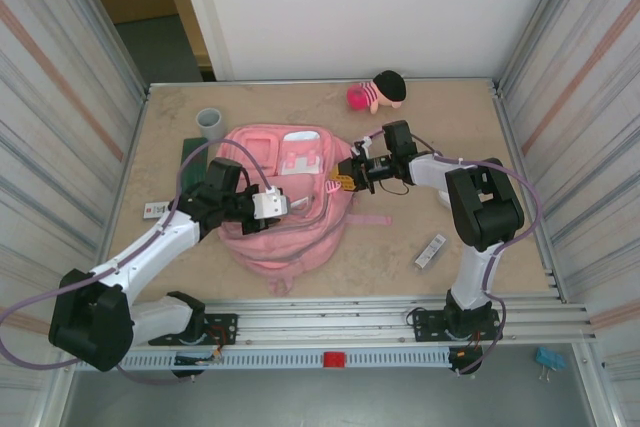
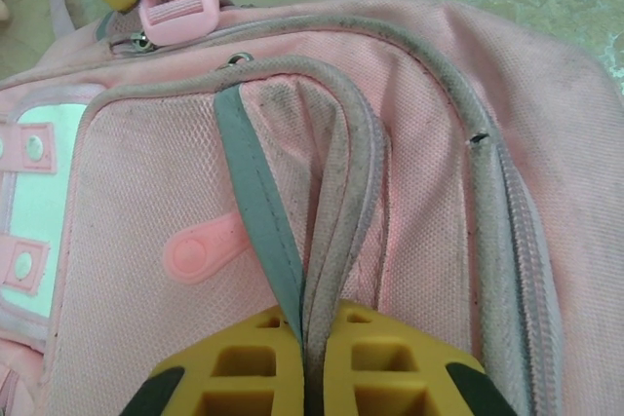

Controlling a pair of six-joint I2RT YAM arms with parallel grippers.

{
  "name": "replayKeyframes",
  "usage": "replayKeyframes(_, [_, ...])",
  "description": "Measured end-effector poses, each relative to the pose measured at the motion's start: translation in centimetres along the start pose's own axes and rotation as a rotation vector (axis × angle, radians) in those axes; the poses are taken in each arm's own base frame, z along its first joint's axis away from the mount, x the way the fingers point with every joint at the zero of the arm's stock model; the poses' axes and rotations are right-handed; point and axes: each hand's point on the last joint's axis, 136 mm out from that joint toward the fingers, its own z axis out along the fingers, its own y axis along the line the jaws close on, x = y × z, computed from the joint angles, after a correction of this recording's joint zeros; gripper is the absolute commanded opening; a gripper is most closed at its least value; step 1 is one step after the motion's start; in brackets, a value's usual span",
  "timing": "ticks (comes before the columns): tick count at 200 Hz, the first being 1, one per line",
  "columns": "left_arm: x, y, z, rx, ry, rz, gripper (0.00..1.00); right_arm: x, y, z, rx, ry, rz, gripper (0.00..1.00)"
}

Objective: Pack books, pencil case, and school supplies into a backpack

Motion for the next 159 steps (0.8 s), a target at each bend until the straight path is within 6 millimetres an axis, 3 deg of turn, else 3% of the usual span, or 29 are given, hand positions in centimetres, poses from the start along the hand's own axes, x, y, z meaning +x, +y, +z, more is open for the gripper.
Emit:
replayKeyframes(19, [-0.1, 0.1, 0.0, -0.006, -0.005, 0.004, 0.0, -0.2, 0.3, 0.0, -0.001, -0.014, 0.011, 0.26])
replayKeyframes(55, [0.0, 0.0, 0.1, -0.009, -0.008, 0.006, 0.0, -0.4, 0.4, 0.0, 0.011, -0.035, 0.036, 0.39])
replayKeyframes(159, [0.1, -0.2, 0.1, -0.015, -0.011, 0.009, 0.0, -2.1, 0.0, -0.4, 0.051, -0.155, 0.066, 0.15])
